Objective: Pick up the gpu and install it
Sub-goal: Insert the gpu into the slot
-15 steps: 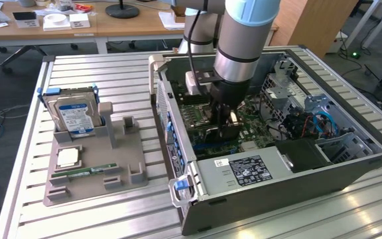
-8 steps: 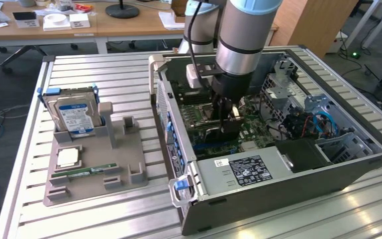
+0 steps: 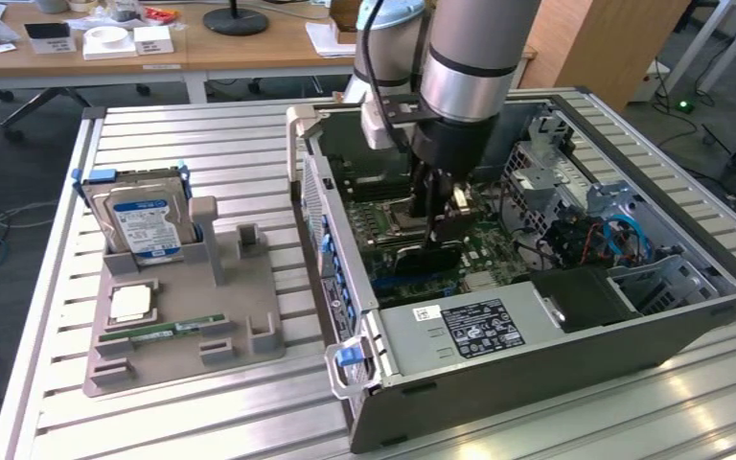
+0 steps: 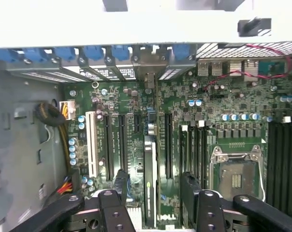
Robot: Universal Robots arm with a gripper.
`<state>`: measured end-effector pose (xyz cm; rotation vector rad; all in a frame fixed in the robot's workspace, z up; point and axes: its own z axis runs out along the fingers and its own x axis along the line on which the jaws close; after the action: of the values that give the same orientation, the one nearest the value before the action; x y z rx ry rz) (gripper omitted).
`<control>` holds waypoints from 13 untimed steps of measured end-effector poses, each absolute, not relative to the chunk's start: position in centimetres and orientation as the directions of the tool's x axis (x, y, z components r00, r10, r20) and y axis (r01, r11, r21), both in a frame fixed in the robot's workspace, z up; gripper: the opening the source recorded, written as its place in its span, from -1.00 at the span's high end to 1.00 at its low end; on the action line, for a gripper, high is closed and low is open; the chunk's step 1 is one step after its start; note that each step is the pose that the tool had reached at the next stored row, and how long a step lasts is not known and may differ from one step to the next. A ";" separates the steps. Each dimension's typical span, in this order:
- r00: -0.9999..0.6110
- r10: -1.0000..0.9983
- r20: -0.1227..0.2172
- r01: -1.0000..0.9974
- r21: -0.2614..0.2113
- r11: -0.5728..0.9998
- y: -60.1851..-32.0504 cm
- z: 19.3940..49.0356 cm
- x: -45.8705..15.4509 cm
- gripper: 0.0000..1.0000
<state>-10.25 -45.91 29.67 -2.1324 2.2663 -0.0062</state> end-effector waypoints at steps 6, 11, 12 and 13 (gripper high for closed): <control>-0.061 -0.998 -0.019 -0.998 -0.023 0.061 -45.9 31.3 -10.2 -0.15; -0.061 -0.998 -0.019 -0.998 -0.023 0.061 -45.9 32.4 -10.2 -0.15; -0.061 -0.998 -0.019 -0.998 -0.023 0.061 -45.9 32.6 -10.2 -0.15; -0.061 -0.998 -0.019 -0.998 -0.023 0.061 -45.9 32.8 -10.2 -0.15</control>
<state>-10.25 -45.91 32.76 -2.1324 2.2664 -0.0062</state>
